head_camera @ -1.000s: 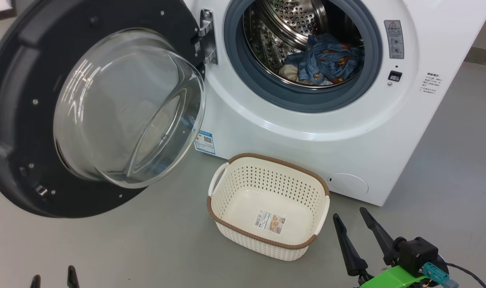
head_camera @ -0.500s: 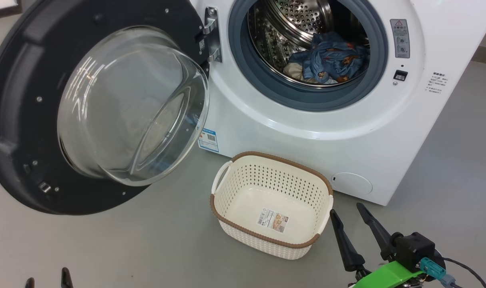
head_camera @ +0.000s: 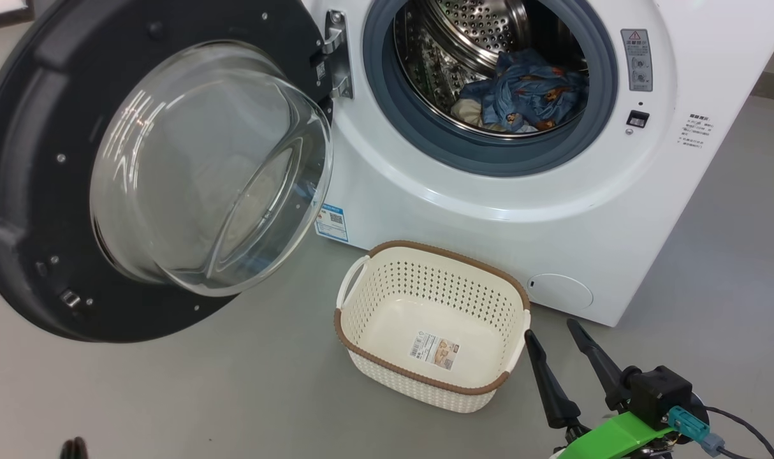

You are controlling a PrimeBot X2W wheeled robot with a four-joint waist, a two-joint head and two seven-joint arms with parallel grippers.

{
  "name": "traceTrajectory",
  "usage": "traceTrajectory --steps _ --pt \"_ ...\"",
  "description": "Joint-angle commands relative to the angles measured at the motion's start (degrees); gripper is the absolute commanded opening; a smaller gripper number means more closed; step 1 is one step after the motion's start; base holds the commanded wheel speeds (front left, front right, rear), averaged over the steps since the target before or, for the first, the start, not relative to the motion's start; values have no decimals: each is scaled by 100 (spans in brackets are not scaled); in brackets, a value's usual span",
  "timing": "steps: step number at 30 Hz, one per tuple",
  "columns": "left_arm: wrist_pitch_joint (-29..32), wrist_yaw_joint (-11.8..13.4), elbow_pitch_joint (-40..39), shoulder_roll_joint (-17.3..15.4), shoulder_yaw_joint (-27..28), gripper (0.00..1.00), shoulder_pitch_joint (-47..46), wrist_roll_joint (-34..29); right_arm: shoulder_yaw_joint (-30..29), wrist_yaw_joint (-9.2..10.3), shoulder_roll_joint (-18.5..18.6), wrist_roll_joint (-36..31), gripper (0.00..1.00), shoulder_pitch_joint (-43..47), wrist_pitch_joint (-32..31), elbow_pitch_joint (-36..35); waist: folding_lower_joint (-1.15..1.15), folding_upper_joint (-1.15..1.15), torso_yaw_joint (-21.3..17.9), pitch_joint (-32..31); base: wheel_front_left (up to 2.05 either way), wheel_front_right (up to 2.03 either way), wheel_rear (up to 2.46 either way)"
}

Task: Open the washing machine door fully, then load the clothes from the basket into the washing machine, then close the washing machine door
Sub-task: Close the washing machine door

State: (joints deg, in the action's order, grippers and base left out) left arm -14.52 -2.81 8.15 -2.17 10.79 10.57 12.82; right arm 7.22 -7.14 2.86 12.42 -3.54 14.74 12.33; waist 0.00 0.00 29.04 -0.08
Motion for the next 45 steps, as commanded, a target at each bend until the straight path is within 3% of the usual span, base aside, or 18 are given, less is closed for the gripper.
traceTrajectory --steps 1,11,27,35,45 --pt "-48 -37 -80 -71 192 0 -148 44 150 -35 1 -111 100 -167 26 -145 0 0 0 7 0 0 0" --pt "-48 -303 -26 -110 493 0 -406 251 86 -35 1 -129 100 -118 26 -176 0 0 -2 49 0 0 0" --pt "-48 -463 24 -1204 1164 0 -1478 1488 58 -35 1 -111 100 -88 26 -219 0 0 -134 138 0 0 0" --pt "139 -467 527 -2044 1228 0 -2352 2583 80 -35 1 -150 100 -164 26 -220 0 0 -219 275 0 0 0" --pt "1096 -467 1692 -2984 1061 0 -3489 4742 78 -35 1 -211 100 -284 26 -194 0 0 -405 492 0 0 0"
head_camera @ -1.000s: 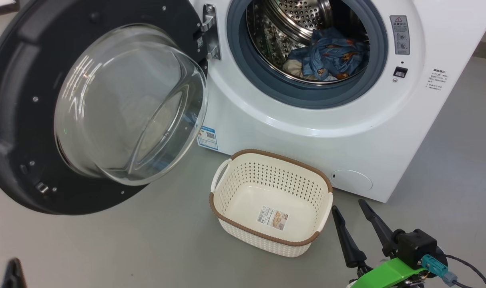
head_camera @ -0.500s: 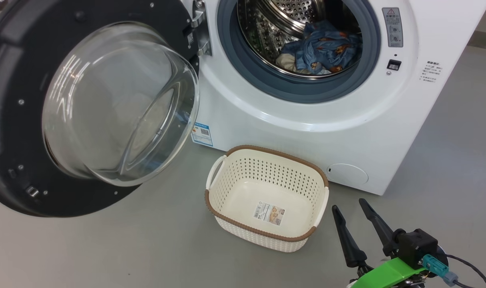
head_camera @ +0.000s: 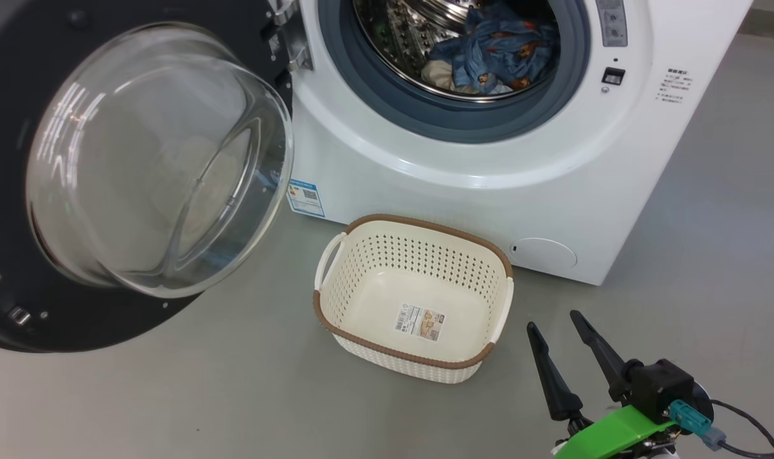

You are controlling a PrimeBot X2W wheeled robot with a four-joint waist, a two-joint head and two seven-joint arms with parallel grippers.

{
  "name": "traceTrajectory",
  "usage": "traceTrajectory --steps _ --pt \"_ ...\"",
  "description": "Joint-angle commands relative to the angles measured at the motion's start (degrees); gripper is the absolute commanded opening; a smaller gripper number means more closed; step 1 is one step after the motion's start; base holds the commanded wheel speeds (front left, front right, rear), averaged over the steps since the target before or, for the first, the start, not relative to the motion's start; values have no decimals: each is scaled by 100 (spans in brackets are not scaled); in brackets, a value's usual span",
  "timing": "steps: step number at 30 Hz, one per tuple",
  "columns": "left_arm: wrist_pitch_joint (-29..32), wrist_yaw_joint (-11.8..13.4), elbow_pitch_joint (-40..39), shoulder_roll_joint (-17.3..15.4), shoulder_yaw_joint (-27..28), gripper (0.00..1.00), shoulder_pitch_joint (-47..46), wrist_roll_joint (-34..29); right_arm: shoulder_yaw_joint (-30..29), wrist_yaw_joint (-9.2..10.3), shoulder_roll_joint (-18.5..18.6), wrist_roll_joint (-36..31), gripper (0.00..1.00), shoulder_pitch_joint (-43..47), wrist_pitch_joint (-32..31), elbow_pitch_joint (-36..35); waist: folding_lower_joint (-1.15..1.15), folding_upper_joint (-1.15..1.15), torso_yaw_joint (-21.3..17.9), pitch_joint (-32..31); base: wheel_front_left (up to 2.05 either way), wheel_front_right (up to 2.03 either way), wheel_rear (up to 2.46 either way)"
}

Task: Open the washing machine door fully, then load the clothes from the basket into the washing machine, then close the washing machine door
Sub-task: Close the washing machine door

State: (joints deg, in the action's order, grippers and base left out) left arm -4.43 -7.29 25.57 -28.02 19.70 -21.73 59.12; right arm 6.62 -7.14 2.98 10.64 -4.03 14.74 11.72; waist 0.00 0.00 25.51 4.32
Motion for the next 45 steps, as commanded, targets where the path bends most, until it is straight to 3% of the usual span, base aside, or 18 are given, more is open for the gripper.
traceTrajectory --steps 1,5,10,20,31,45 --pt "215 -19 94 -461 200 0 -368 334 140 -35 -11 -41 100 -250 26 -130 0 0 -75 78 0 0 0" --pt "931 -19 752 -653 304 0 -747 1207 131 -35 -11 -66 100 -316 26 -125 0 0 -173 174 0 0 0" --pt "1733 -19 1413 -883 340 0 -967 1836 136 -35 -11 -83 100 -368 26 -127 0 0 -313 268 0 0 0" --pt "2708 -19 2134 -865 894 0 -1298 3034 137 -35 -11 -144 100 -457 26 -117 0 0 -535 425 0 0 0" --pt "3343 -20 2436 -836 1128 0 -1425 3485 99 -35 -11 -182 100 -482 26 -121 0 0 -738 538 0 0 0" --pt "4966 -20 2041 -486 1130 0 -971 3998 68 -35 -11 -63 100 -467 26 -117 0 0 -736 551 0 0 0"
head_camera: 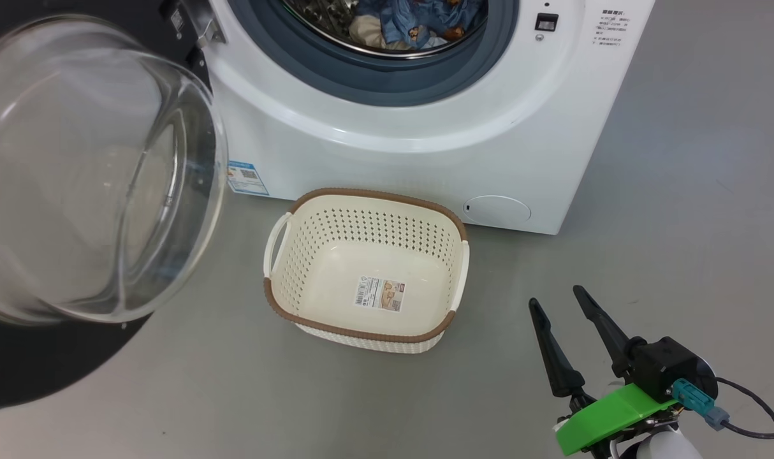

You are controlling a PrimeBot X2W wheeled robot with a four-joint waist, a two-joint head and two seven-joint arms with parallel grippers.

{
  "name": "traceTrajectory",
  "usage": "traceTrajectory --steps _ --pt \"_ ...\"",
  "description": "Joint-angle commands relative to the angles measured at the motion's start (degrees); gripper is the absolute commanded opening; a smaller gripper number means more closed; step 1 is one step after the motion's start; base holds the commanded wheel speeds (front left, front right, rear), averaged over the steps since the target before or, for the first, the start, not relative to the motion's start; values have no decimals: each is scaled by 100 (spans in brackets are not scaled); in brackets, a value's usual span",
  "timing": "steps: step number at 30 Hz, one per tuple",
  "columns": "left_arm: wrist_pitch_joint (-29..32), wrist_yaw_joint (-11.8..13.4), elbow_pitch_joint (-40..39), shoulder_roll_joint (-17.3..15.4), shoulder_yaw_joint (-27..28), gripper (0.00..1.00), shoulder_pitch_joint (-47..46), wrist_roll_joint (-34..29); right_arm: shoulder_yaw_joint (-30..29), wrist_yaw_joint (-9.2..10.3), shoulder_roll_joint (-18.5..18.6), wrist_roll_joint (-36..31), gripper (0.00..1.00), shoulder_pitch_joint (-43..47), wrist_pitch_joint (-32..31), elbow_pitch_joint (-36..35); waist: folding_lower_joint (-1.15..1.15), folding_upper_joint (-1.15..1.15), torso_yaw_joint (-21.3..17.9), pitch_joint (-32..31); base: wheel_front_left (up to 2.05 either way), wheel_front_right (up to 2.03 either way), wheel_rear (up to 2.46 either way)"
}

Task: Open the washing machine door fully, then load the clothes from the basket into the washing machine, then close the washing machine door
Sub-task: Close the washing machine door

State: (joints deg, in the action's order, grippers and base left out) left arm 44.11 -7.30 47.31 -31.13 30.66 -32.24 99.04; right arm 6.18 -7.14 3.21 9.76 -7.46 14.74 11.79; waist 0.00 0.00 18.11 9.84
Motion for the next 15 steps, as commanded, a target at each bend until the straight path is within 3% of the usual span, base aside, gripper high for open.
traceTrajectory --steps 1,9,15 --pt "239 -19 -181 -132 44 0 128 60 116 -35 -34 35 100 -126 26 -117 0 0 9 -8 0 0 0" --pt "1072 -19 -811 253 239 0 670 480 141 -35 -34 131 100 -92 26 -51 0 0 7 -133 0 0 0" --pt "1549 -19 -1815 739 314 0 1267 684 163 -35 -34 323 100 -48 26 51 0 0 -61 -276 0 0 0"
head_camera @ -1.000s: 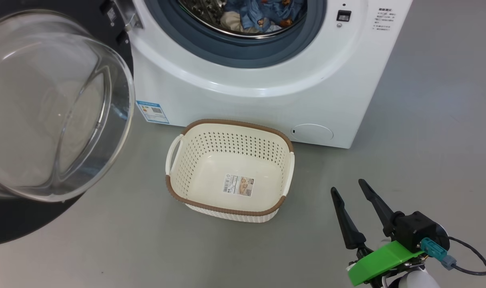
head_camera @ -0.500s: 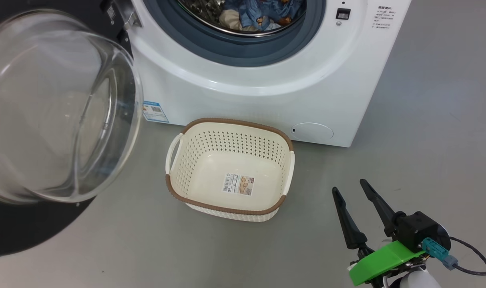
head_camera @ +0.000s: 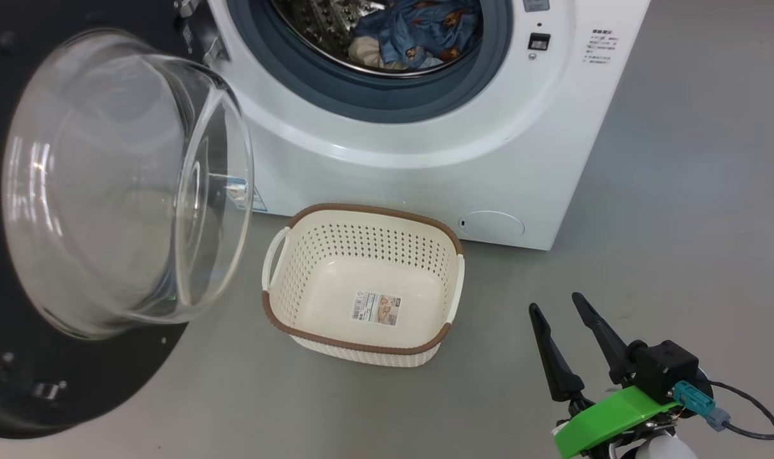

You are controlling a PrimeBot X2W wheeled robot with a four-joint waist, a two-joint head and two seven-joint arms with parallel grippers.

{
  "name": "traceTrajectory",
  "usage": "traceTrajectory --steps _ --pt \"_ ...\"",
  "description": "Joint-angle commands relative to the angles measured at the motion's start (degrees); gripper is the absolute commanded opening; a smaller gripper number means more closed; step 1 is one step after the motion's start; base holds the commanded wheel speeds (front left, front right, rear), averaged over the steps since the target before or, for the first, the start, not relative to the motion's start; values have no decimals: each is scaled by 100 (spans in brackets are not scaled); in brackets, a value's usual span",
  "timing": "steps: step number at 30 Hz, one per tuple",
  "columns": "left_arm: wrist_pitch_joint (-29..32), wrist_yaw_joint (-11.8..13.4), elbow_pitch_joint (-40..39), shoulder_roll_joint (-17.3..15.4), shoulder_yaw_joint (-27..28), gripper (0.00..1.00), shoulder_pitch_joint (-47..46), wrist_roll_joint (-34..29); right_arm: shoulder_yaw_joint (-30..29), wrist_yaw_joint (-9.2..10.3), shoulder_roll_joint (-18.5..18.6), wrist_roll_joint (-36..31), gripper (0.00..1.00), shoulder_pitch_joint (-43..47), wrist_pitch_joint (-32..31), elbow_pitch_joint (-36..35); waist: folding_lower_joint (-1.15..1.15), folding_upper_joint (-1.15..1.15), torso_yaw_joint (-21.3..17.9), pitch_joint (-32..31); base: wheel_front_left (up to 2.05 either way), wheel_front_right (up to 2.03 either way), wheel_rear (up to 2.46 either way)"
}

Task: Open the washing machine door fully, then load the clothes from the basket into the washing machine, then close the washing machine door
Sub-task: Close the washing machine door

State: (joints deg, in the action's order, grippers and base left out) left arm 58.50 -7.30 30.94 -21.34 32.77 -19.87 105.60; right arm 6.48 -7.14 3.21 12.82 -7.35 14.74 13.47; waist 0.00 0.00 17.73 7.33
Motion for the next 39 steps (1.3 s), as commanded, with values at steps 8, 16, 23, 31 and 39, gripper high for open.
traceTrajectory --steps 8,16,23,31,39 --pt "413 -14 -1616 499 -167 0 743 -3 170 -35 -34 76 100 8 26 -110 0 0 -173 -99 0 0 0" --pt "463 125 -2542 1088 -507 0 1186 -70 202 -35 -34 142 100 28 26 -117 0 0 -435 -130 0 0 0" --pt "418 334 -3172 1478 -764 0 1263 -22 197 -35 -34 195 100 60 26 -165 0 0 -774 -109 0 0 0" --pt "306 428 -3370 1697 -1134 0 1182 -37 209 -35 -34 265 100 84 26 -244 0 0 -1294 -45 0 0 0" --pt "-14 332 -3346 1783 -1368 0 931 -160 205 -35 -34 336 100 130 26 -389 0 0 -1963 75 0 0 0"
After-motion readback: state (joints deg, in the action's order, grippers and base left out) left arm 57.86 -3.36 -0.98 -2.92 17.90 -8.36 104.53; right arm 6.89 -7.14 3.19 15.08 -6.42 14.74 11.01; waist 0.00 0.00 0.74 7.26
